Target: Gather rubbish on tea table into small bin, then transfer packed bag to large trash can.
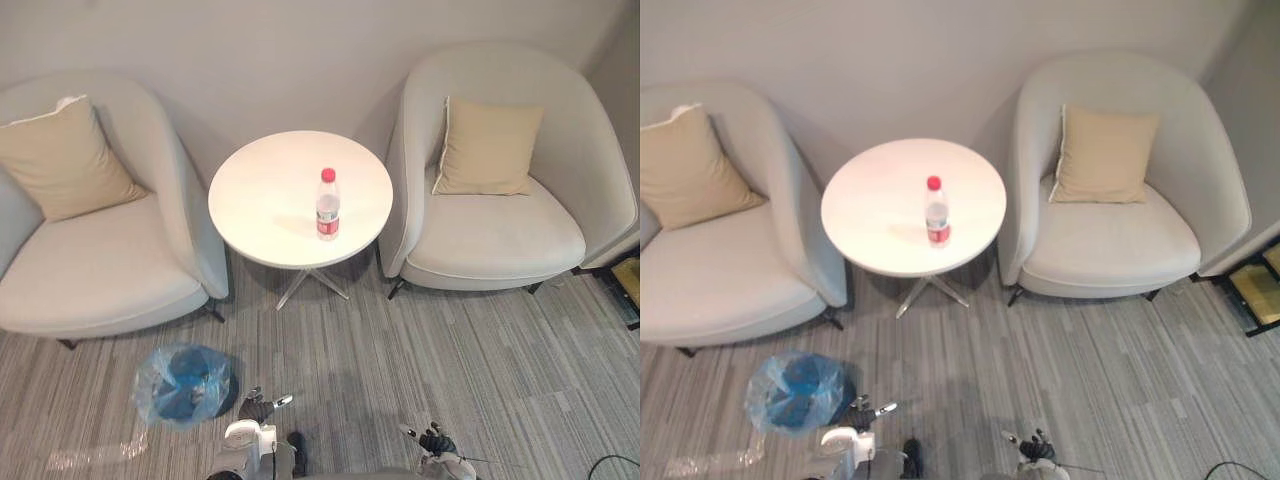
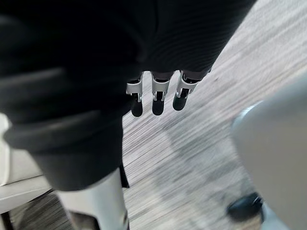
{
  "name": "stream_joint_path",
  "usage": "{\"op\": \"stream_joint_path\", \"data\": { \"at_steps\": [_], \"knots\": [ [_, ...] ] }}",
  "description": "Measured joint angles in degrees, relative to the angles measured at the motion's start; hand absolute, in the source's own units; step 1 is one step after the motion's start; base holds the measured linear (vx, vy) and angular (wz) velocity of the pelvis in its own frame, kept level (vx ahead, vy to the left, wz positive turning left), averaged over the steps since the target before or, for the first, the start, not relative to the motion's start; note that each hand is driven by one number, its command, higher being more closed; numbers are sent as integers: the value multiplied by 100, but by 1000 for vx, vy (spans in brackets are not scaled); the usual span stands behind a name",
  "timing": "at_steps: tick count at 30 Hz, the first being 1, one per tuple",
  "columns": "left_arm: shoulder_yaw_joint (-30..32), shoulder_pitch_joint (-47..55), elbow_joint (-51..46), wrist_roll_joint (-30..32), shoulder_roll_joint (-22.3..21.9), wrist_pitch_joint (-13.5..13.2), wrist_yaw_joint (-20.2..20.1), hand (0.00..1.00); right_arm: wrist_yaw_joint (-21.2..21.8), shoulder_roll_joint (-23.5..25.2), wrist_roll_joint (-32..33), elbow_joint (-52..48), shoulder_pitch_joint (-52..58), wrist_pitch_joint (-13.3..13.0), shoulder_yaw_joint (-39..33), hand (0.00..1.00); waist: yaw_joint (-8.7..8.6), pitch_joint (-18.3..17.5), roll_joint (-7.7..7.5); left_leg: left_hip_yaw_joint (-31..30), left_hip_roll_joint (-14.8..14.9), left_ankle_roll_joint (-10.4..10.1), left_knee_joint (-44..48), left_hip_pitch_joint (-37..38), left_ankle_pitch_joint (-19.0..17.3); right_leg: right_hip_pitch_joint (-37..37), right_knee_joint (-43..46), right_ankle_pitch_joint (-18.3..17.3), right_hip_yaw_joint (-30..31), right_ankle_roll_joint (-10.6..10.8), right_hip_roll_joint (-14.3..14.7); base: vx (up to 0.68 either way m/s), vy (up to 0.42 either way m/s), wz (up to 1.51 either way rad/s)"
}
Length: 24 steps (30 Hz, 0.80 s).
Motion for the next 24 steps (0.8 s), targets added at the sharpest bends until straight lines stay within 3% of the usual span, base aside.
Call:
{"op": "stream_joint_path", "data": {
  "at_steps": [2, 4, 6, 7, 8, 9, 10, 12, 13, 15, 16, 18, 20, 22, 24],
  "knots": [
    [-43, 28, 106, -2, 10, 17, 2, 0, 5, -21, -3, -149, 129, -3, -4, 0, -73, 36, 83, -185, 47, 0, -322, 707, 1, -469, 538, -325, -487, -310, -103, 443, -6, 39],
    [-41, 26, 108, -2, 23, 18, 5, 0, 13, -14, -1, -148, 99, -4, -54, 0, -159, 34, 93, -343, 168, 0, -464, 981, 1, -766, 61, -482, -758, -519, -64, 412, -88, 52],
    [-33, 32, 138, -2, 9, 18, 3, 0, 30, 9, 3, -152, 53, -12, -144, 0, -218, 47, 100, -539, 325, -14, -479, 1153, -8, -1075, -912, -423, -737, -625, 145, 451, -218, 55],
    [-31, 37, 185, -1, 2, 18, 2, 0, 37, 9, 3, -153, 47, -17, -161, 0, -222, 50, 108, -599, 386, -70, -468, 1239, -41, -1101, -1548, -200, -678, -690, 271, 417, -247, 54],
    [15, 81, 206, 0, 11, 17, 0, 0, 41, 30, 1, -128, 79, -12, -159, 0, -226, 15, 20, -639, 400, -311, -414, 1302, -188, -968, -2604, 733, -523, -852, 348, 426, -267, 42],
    [29, 74, 216, 1, 33, 6, -3, 0, 43, 47, 11, -123, 95, -15, -164, 0, -224, 29, -55, -678, 383, -387, -398, 1352, -248, -968, -2704, 997, -479, -943, 342, 338, -197, 32],
    [135, 29, 321, 1, -94, 0, -10, 0, 49, -33, 4, -115, 12, -30, -251, 0, -206, 75, 243, -775, 636, -537, -319, 1440, -379, -939, -2422, 847, -628, -1015, 521, 391, -232, 24],
    [294, 21, 325, 3, -313, -8, -31, 0, 60, -144, 6, -124, -23, -22, -261, 0, -212, 35, 493, -879, 841, -672, -127, 1298, -215, -804, -2488, 558, -864, -1134, 619, 354, -218, 33],
    [314, 23, 329, 4, -310, -3, -49, 0, 59, -153, 6, -118, -27, -14, -258, 0, -230, 45, 501, -888, 873, -735, 21, 1234, -171, -726, -2545, 512, -934, -1149, 623, 367, -263, 45],
    [465, 15, 248, 3, -320, -4, -36, 0, 50, -147, 11, -114, 61, -5, -198, 0, -206, 96, 433, -876, 1042, -930, 1242, 745, 66, -227, -2928, 457, -1126, -1212, 637, 272, -210, 48],
    [464, 29, 182, 3, -316, -12, -33, 0, 49, -140, 11, -114, 83, -5, -173, 0, -185, 115, 394, -860, 1083, -941, 1606, 589, 152, -91, -3047, 451, -1153, -1222, 625, 155, -113, 35],
    [449, 55, 76, 2, -316, -21, -39, 0, 42, -102, 13, -132, 86, -10, -141, 0, -173, 143, 341, -492, 1274, -769, 2176, 158, -122, 264, -3337, 442, -1284, -1236, 588, 126, -63, 23],
    [429, 59, 2, 2, -316, -21, -36, 0, 43, -91, 16, -140, 74, -14, -138, 0, -170, 146, 318, -202, 1273, -648, 1885, -106, -266, 328, -3384, 439, -1314, -1194, 490, 73, 32, 15],
    [384, 72, -24, 4, -314, -22, -34, 0, 42, -109, 20, -141, 84, -15, -131, 0, -171, 126, 346, -158, 1175, -583, 978, -260, -30, 327, -3326, 392, -1323, -1058, 425, 56, 109, 7],
    [334, 83, -12, 4, -316, -22, -30, 0, 33, -175, 14, -131, 102, -7, -91, 0, -159, 53, 401, -293, 1047, -720, 393, -198, 171, 281, -3221, 330, -1226, -905, 425, 69, 147, 3]
  ]
}}
